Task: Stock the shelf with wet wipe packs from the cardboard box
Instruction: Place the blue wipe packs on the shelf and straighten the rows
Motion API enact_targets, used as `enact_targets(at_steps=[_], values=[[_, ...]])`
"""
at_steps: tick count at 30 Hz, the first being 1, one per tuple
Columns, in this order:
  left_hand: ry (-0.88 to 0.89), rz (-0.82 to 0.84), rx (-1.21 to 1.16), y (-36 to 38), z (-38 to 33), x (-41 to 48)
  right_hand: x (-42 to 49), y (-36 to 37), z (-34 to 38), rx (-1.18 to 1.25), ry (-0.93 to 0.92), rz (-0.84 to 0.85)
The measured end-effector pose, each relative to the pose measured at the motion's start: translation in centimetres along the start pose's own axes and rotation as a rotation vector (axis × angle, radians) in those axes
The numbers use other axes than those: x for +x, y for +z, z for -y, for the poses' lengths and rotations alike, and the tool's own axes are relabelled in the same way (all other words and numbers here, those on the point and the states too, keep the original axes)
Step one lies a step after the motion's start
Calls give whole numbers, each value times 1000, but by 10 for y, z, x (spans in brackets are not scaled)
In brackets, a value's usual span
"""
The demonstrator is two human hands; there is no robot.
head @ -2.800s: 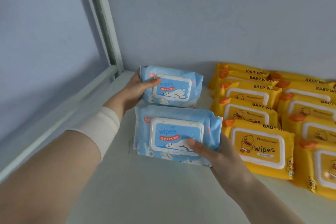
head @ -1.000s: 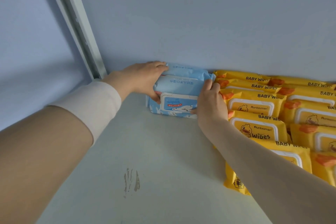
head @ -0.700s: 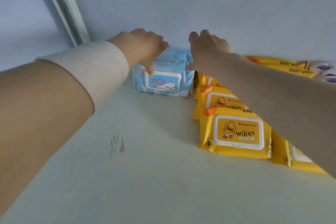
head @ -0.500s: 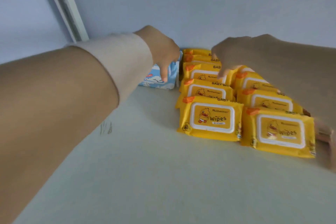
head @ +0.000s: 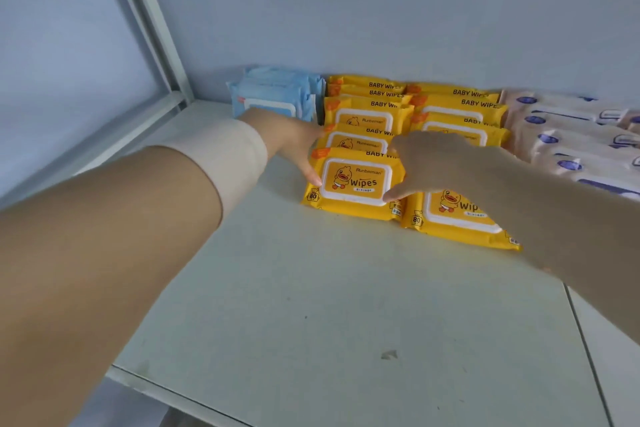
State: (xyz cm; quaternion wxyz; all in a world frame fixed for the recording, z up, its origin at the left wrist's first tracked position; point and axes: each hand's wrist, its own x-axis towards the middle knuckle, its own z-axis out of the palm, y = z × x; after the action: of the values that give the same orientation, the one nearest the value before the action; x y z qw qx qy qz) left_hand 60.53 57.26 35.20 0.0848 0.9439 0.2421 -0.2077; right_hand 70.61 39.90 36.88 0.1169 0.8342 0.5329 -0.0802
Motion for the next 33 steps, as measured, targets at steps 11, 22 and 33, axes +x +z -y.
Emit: enact_targets(at_steps=[11,22,33], values=[[137,-139,-675,22,16,44,21,48,1,141,163,-219],[276,-597,-348,9,29,61,64,54,11,193,294,-535],[332,-401,341,-30,27,70,60,55,-6,145,477,-459]])
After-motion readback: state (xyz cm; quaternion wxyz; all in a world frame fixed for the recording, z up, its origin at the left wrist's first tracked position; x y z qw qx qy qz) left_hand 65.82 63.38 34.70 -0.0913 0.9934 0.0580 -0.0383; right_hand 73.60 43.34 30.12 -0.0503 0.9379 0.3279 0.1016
